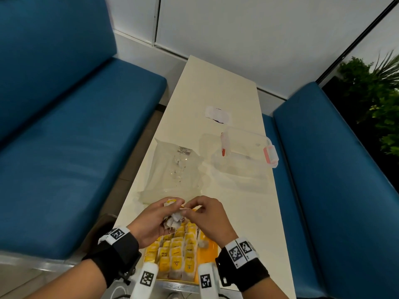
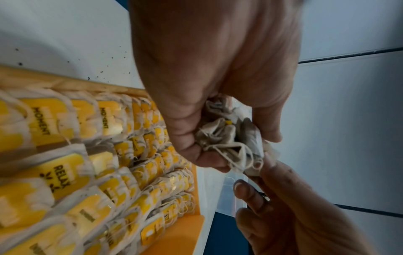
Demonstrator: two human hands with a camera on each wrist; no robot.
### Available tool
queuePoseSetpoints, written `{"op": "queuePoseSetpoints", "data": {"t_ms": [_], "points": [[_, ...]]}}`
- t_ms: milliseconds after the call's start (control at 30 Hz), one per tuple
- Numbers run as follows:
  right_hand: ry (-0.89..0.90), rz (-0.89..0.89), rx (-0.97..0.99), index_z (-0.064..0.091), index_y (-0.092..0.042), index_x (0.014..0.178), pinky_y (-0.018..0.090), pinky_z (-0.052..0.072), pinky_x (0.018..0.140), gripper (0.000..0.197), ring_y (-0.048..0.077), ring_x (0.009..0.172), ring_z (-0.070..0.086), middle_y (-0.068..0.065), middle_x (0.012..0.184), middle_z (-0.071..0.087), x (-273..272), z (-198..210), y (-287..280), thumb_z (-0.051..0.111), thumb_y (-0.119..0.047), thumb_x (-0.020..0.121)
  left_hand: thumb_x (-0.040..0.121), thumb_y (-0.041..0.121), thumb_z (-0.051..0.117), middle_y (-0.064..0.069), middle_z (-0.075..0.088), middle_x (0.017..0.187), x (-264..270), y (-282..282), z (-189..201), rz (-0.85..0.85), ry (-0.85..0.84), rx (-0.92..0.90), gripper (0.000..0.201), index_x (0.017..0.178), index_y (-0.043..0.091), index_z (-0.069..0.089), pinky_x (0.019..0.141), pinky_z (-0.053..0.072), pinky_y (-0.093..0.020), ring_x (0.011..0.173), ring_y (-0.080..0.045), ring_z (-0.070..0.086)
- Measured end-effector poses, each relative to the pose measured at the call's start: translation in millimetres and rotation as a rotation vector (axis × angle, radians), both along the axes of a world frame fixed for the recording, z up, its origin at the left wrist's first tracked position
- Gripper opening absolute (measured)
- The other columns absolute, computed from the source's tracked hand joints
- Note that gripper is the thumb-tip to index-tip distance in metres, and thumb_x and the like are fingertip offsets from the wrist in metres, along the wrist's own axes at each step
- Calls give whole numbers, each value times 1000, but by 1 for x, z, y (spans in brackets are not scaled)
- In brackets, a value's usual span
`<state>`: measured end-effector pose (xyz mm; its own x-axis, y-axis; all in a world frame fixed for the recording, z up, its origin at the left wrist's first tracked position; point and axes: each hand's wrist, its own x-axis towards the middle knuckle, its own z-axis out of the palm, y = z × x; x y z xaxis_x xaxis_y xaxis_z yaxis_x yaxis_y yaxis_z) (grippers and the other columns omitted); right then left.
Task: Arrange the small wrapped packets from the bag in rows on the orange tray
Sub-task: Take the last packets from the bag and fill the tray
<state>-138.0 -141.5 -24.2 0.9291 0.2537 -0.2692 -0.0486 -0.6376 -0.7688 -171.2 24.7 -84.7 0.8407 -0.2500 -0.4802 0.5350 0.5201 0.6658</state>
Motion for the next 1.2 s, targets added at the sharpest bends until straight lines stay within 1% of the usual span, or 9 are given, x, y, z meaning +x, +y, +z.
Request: {"op": "queuePoseSetpoints", "data": {"t_ms": [133, 333, 467, 567, 667, 800, 900, 1067, 1200], "points": [[-8, -87, 58, 70, -20, 78, 23, 46, 57, 8, 14, 59, 68, -1, 66, 67, 1, -3, -3, 72, -21, 86, 81, 30, 84, -13, 65, 95, -2, 3, -1, -30, -25, -47, 51, 124, 9, 66, 61, 51, -28, 76, -19, 64], [51, -63, 170, 68, -24, 94, 23, 45, 51, 22, 20, 56, 68, 2, 70, 55, 0, 4, -6, 64, -3, 88, 52, 33, 98, -16, 67, 95, 0, 4, -6, -7, 1, -49, 73, 117, 14, 71, 63, 49, -29, 81, -22, 64], [42, -47, 218, 67, -23, 96, 32, 47, 53, 26, 23, 58, 69, -1, 70, 55, 1, 8, -10, 61, 2, 89, 75, 17, 85, -15, 69, 92, 2, 2, -2, 35, 37, -103, 51, 121, 8, 67, 53, 51, -28, 70, -20, 66], [31, -53, 238, 58, -18, 91, 33, 49, 53, 21, 26, 56, 69, 2, 72, 57, 1, 10, -12, 64, 2, 88, 79, 10, 74, -17, 70, 94, 2, 2, 0, 42, 60, -130, 43, 122, 6, 66, 50, 53, -29, 71, -22, 68], [28, -22, 248, 60, -13, 82, 37, 50, 56, 18, 26, 61, 71, 3, 71, 60, 1, 9, -14, 65, 4, 86, 75, 9, 79, -17, 70, 94, 1, 2, 0, 32, 66, -124, 46, 120, 7, 67, 51, 54, -30, 71, -22, 68], [50, 53, 187, 71, -18, 91, 48, 57, 75, 34, 23, 75, 75, 8, 77, 66, 2, 12, -18, 60, 12, 80, 62, 15, 88, -20, 69, 102, 3, 3, -5, 38, 83, -143, 62, 121, 7, 68, 53, 53, -30, 75, -24, 66], [32, 70, 131, 73, -21, 89, 43, 57, 79, 33, 20, 77, 74, 8, 75, 72, 4, 14, -20, 62, 8, 79, 73, 10, 83, -20, 69, 103, 4, 4, -5, 40, 91, -173, 52, 122, 8, 67, 53, 54, -30, 75, -25, 66], [-232, 99, 7, 77, -23, 82, 13, 47, 70, 16, 11, 77, 64, -5, 87, 65, 13, 21, -29, 78, -8, 81, 83, 14, 71, -20, 69, 102, 2, 5, -3, 59, 129, -213, 44, 125, 6, 64, 53, 57, -29, 77, -27, 69], [-183, 174, -191, 77, -22, 87, 13, 46, 69, 8, 5, 73, 60, -13, 86, 64, 20, 27, -40, 75, -15, 84, 85, 16, 71, -19, 69, 103, 1, 7, -7, 63, 136, -204, 47, 130, 5, 60, 54, 57, -30, 78, -26, 69]]}}
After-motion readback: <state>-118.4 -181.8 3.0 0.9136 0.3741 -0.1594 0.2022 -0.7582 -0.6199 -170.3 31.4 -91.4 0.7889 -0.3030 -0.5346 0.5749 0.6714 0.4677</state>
